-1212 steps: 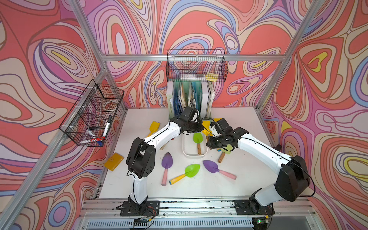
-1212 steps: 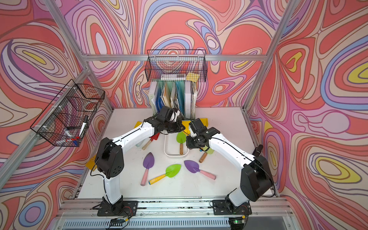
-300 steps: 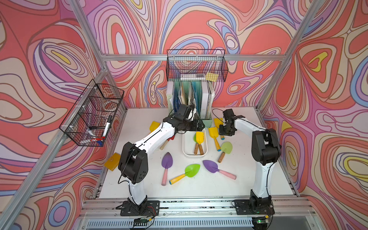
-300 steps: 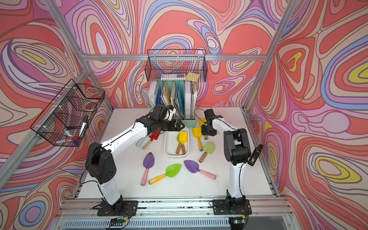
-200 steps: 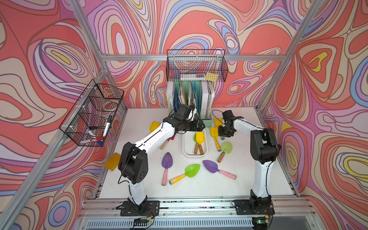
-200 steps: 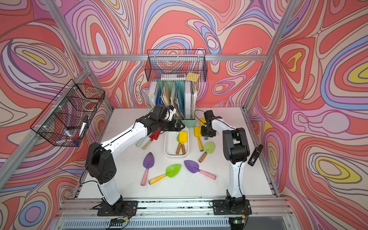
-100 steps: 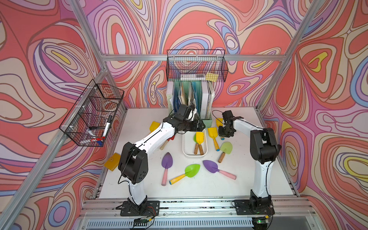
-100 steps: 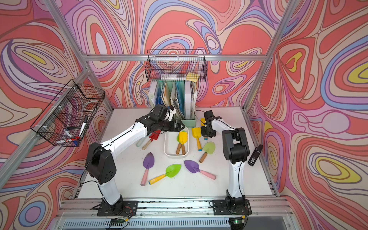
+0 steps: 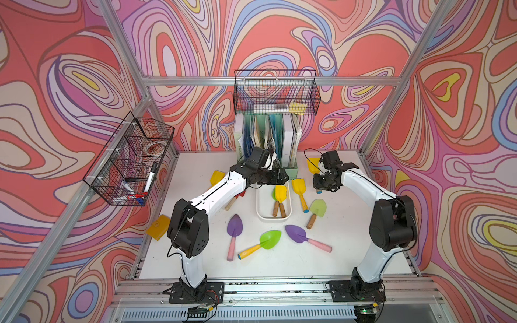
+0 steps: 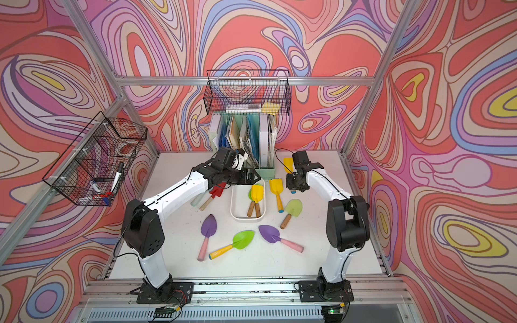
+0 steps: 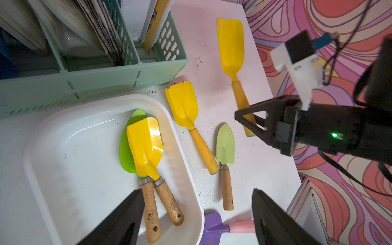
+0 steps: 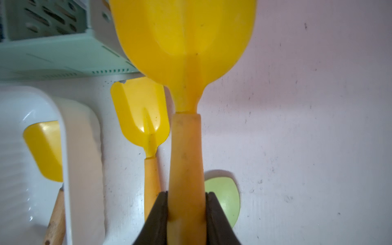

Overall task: Put the shovel into the storage box
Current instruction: Pick up the shovel from the center of the board.

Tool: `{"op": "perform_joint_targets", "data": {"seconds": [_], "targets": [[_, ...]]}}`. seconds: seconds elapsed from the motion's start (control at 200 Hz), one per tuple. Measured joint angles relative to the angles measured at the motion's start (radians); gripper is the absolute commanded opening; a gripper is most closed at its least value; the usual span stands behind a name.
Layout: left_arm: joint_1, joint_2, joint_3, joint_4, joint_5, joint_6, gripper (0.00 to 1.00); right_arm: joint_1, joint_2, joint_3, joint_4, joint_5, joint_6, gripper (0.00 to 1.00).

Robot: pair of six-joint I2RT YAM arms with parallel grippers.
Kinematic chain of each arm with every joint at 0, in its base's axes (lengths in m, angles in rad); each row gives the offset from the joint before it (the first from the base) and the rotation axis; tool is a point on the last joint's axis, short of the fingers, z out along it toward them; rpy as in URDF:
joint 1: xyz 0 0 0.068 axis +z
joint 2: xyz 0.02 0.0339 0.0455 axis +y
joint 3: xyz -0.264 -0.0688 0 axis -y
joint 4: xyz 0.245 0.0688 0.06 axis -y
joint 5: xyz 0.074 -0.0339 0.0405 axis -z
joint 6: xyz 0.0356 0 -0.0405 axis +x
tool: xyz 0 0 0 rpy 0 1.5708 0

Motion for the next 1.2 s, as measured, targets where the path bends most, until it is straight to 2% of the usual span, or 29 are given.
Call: {"op": "perform_joint_targets", "data": {"seconds": [0.15,0.345,0.651,0.786,1.001,1.202], "targets": [[0.000,0.043,0.030,0.005,0.003,-0.017,0.85,0.069,-0.093,-0.036,-0.039,0.000,-0.018,0.00],[0.000,0.064,0.030,0.028,0.017,-0.038,0.84,0.179,-0.132,-0.055,-0.084,0.002,-0.004,0.00],[0.000,0.076,0.029,0.108,0.043,-0.077,0.80,0.258,-0.167,-0.055,-0.088,0.006,0.060,0.00],[0.000,0.081,0.023,0.159,0.054,-0.101,0.74,0.292,-0.170,-0.055,-0.087,0.010,0.085,0.00],[0.000,0.097,0.023,0.189,0.060,-0.126,0.55,0.319,-0.172,-0.055,-0.086,0.011,0.117,0.00],[0.000,0.099,0.023,0.189,0.056,-0.131,0.42,0.321,-0.173,-0.055,-0.082,0.018,0.132,0.00]]}}
